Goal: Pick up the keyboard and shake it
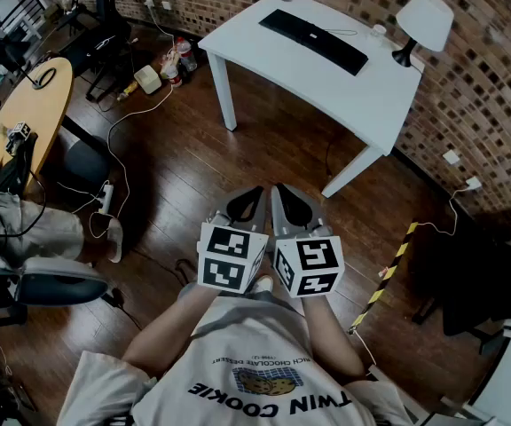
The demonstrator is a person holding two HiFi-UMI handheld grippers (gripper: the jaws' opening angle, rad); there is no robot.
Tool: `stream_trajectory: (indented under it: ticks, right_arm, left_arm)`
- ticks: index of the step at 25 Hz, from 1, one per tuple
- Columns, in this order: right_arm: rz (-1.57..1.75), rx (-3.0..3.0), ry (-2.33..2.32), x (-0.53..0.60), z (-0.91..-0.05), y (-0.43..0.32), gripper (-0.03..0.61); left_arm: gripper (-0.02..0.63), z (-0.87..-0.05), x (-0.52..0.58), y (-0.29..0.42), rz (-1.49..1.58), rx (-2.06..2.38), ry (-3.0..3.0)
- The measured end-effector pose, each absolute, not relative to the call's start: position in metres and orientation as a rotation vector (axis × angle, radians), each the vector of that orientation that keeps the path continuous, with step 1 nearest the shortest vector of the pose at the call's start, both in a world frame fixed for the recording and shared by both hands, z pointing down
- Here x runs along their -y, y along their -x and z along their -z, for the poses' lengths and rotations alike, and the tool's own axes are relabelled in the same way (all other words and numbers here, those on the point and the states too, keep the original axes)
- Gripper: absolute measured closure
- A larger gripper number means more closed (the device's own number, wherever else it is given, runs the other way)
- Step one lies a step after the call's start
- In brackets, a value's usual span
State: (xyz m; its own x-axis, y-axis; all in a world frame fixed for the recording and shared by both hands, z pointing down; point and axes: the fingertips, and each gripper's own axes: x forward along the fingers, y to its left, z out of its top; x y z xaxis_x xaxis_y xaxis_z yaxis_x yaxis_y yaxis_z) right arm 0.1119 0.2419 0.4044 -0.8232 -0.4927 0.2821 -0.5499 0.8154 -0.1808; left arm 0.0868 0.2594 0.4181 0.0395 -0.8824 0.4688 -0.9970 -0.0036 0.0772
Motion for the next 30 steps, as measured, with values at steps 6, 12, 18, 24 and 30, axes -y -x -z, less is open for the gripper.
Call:
stream_trajectory:
  ticks: [6,12,18,24,30]
  right_arm:
    - [-0.375,2.759,-0.819,-0.219,-0.413,-0.106,0.577]
    - [-0.347,2.725,-0.837,-0.176,-0.422,-0.084,0.576]
    - [-0.341,2.676,-0.879,-0.121,-0.422,-0.041,0.576]
    - [-0.346,2.637,-0.943,-0.065,-0.417,0.012,0.576]
    - [-0.335,2.616,-0.993,-0.023,-0.41,0.055,0.576]
  left_arm:
    - [0.609,-0.425,-0.236,-0.08,-0.409,1.893,-1.954]
    - [0.609,-0.434,-0.191,-0.057,-0.386,1.869,-1.979]
    - [0.609,-0.428,-0.133,-0.011,-0.384,1.836,-2.031]
    - [0.609,-0.422,-0.074,0.046,-0.37,1.777,-2.078]
    - [0.609,-0.417,-0.032,0.087,-0.326,1.704,-2.13]
